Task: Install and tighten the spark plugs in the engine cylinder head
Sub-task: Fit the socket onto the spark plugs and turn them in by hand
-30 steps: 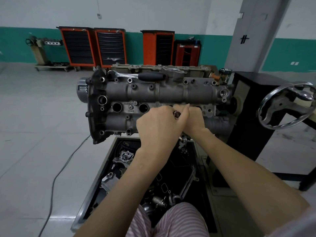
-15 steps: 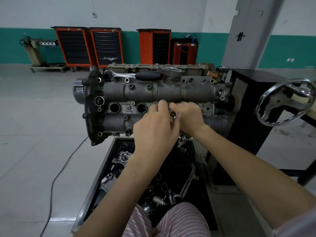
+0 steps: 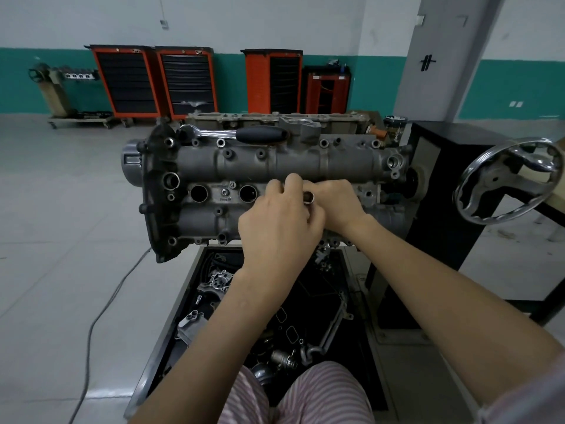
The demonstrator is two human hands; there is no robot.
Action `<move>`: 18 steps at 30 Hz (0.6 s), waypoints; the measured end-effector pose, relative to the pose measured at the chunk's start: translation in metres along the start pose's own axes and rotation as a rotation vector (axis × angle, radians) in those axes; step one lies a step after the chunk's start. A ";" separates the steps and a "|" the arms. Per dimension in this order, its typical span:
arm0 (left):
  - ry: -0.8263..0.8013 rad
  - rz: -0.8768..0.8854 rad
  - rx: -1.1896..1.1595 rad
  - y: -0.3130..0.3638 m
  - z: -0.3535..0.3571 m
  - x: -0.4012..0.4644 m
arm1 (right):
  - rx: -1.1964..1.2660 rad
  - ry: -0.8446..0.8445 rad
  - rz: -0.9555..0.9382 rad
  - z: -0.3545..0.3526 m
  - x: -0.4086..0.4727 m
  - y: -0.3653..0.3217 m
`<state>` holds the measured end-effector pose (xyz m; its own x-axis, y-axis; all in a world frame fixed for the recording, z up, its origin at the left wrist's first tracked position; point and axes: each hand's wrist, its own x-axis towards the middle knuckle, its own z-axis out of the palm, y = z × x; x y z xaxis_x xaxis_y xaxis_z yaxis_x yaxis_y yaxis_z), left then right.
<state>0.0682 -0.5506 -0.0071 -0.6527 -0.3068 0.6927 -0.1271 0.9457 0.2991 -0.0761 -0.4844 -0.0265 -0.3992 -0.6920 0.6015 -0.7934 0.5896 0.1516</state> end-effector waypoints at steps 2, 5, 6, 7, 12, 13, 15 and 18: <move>-0.014 -0.035 0.004 -0.001 0.002 0.000 | -0.025 -0.052 0.005 0.001 0.001 0.001; -0.044 -0.109 0.063 -0.003 0.004 0.003 | -0.043 -0.060 0.000 -0.002 0.001 0.000; -0.045 -0.120 0.079 -0.003 0.003 0.004 | -0.016 -0.001 -0.029 -0.003 0.000 -0.002; -0.038 -0.119 0.096 -0.002 0.003 0.004 | 0.013 0.083 -0.060 -0.005 -0.002 -0.004; 0.004 -0.026 0.093 -0.002 0.000 0.003 | 0.069 0.127 -0.047 -0.008 -0.003 -0.007; -0.008 -0.001 0.075 -0.002 0.000 0.002 | 0.063 0.100 -0.023 -0.006 -0.003 -0.006; -0.041 0.024 0.033 -0.002 0.001 0.000 | 0.065 0.069 0.005 -0.005 -0.001 -0.005; -0.058 -0.026 -0.016 -0.002 0.002 -0.002 | 0.091 0.100 -0.051 -0.005 -0.002 -0.007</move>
<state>0.0682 -0.5518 -0.0098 -0.6917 -0.3239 0.6454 -0.1325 0.9355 0.3275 -0.0676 -0.4852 -0.0248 -0.3134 -0.6725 0.6704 -0.8517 0.5113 0.1148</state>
